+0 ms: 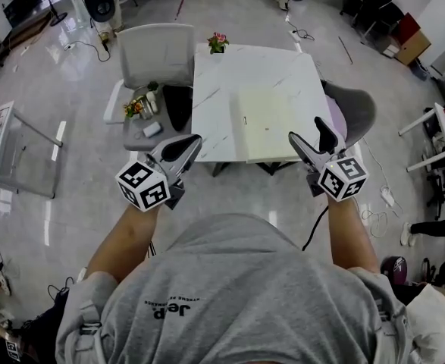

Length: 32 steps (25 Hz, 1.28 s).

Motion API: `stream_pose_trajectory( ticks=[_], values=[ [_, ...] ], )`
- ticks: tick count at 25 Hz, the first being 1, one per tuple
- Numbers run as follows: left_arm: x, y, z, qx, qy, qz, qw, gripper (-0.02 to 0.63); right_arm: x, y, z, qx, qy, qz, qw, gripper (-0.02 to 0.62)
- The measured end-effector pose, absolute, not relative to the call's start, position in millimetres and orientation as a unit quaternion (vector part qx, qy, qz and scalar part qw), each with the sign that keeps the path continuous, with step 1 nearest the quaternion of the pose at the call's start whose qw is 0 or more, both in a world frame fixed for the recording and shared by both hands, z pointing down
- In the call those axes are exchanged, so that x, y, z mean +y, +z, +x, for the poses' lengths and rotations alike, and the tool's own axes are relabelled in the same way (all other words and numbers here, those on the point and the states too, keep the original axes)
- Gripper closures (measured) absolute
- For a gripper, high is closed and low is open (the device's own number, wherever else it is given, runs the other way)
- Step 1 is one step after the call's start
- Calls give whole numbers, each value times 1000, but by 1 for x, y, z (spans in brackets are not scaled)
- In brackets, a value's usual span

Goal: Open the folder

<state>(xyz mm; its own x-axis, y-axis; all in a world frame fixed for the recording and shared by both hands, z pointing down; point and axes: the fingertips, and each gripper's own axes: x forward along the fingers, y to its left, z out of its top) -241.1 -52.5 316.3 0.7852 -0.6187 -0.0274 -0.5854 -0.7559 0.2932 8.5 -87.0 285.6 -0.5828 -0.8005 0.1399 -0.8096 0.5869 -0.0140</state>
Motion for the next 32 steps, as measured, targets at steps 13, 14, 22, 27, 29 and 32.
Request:
stream_pose_trajectory(
  ticks=[13,14,22,27,29,32],
  values=[
    [-157,349,-174,-373,-38,913,159,548,-207,335,61,-922,72,375,67,229],
    [-162,350,-168,-382,-36,910,160,548,-214,339,64,-927,75,362,68,229],
    [-196,387,-143,-395,-10,899,189,548,-250,379,69,-943,72,310,99,229],
    [-213,420,-137,-358,1,910,211,548,-248,414,69,-934,73,319,144,229],
    [-216,427,-131,-341,8,916,211,548,-240,428,67,-931,68,317,167,229],
    [-215,432,-121,-325,14,921,212,548,-226,450,69,-926,69,311,202,229]
  ],
)
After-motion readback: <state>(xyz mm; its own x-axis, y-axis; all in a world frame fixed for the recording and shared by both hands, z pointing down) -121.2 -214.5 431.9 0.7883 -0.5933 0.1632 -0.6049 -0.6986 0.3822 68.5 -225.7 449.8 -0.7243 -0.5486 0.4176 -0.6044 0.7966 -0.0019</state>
